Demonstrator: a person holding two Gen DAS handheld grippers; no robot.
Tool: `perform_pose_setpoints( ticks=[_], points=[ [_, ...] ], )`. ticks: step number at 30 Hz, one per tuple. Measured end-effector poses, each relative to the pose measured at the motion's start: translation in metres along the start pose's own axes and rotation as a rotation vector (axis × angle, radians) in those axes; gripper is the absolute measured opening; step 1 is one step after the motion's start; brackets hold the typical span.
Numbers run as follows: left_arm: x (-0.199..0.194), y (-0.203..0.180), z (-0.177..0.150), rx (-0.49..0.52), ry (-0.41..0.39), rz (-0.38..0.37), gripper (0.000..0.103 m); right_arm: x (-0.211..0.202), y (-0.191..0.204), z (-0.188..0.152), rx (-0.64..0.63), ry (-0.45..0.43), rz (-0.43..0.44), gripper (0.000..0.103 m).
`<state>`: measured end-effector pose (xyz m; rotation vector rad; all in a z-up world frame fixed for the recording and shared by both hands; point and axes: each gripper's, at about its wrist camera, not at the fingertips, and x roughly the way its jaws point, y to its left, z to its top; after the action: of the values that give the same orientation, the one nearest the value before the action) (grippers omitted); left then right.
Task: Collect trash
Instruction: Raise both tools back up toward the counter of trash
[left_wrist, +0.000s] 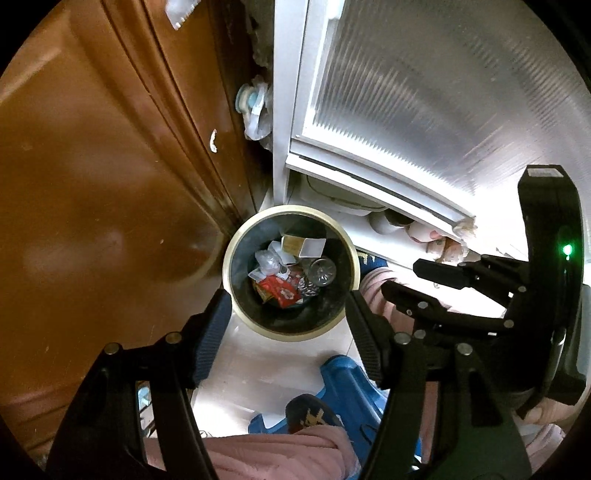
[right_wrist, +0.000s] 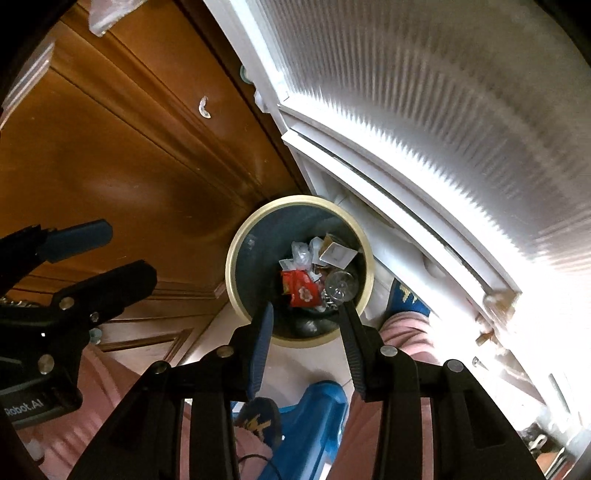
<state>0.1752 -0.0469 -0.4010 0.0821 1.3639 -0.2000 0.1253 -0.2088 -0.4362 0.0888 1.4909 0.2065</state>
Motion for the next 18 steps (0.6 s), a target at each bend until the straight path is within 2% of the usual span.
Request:
perform_pose_setpoints(
  ticks=[4, 9, 18],
  points=[
    [-0.016, -0.003, -0.008, -0.005, -0.011, 0.008, 0.061, -0.016, 0.002, -0.006, 0.001, -0.015, -0.003, 0.038],
    [-0.046, -0.008, -0.022, -0.016, -0.034, -0.019, 0.061, -0.038, 0.009, -0.015, -0.008, -0.034, -0.006, 0.038],
    [-0.107, -0.017, -0.05, -0.018, -0.103, -0.02, 0.061, -0.088, 0.032, -0.035, -0.034, -0.079, -0.027, 0.039]
  ],
)
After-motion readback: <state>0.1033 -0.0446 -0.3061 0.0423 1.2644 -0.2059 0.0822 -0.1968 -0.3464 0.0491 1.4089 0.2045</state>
